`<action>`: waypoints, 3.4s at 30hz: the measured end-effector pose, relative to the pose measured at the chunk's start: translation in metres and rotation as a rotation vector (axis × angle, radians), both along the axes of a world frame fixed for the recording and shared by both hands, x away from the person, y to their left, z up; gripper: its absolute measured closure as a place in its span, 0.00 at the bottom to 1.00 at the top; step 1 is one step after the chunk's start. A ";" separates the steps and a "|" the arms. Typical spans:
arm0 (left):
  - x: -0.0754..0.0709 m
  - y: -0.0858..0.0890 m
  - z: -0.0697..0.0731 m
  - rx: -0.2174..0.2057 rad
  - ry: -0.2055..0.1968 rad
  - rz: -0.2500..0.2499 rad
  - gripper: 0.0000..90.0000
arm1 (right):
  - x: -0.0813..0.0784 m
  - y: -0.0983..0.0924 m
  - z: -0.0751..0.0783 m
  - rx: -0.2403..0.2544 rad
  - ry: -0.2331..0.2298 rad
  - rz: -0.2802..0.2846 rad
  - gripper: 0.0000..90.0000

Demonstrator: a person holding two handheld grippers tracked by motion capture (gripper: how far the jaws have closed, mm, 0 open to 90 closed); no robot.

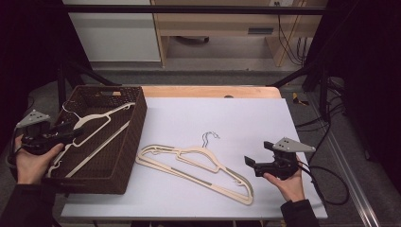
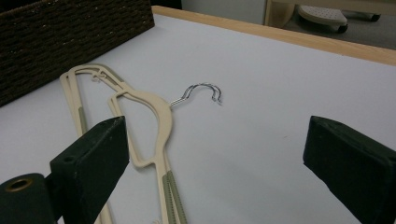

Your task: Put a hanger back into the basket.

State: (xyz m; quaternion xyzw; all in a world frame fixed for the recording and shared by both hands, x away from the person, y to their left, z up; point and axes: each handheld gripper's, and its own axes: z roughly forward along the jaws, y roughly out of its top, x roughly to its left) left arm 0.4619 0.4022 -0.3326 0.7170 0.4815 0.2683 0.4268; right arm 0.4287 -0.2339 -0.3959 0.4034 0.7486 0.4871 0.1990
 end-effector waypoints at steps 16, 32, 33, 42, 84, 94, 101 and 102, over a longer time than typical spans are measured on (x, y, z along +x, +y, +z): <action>-0.031 -0.109 -0.001 -0.082 -0.112 -0.230 0.12 | -0.002 -0.002 0.003 0.018 -0.016 0.003 0.07; -0.044 -0.170 -0.021 -0.058 -0.091 -0.355 0.10 | -0.001 0.000 0.002 0.020 -0.007 0.017 0.08; -0.044 -0.172 -0.023 -0.052 -0.088 -0.360 0.10 | -0.001 0.002 0.001 0.021 -0.009 0.018 0.08; -0.044 -0.196 -0.043 -0.020 -0.050 -0.395 0.10 | 0.005 0.017 -0.006 -0.012 0.012 0.065 0.09; -0.035 -0.213 -0.078 0.023 0.051 -0.456 0.10 | 0.027 0.065 -0.076 -0.345 0.231 0.261 0.80; -0.034 -0.214 -0.079 0.024 0.056 -0.458 0.10 | 0.033 0.059 -0.075 -0.330 0.228 0.294 0.88; -0.033 -0.214 -0.080 0.025 0.058 -0.456 0.10 | 0.031 0.058 -0.071 -0.312 0.209 0.295 0.88; -0.033 -0.213 -0.080 0.025 0.059 -0.456 0.11 | 0.031 0.058 -0.070 -0.314 0.214 0.291 0.88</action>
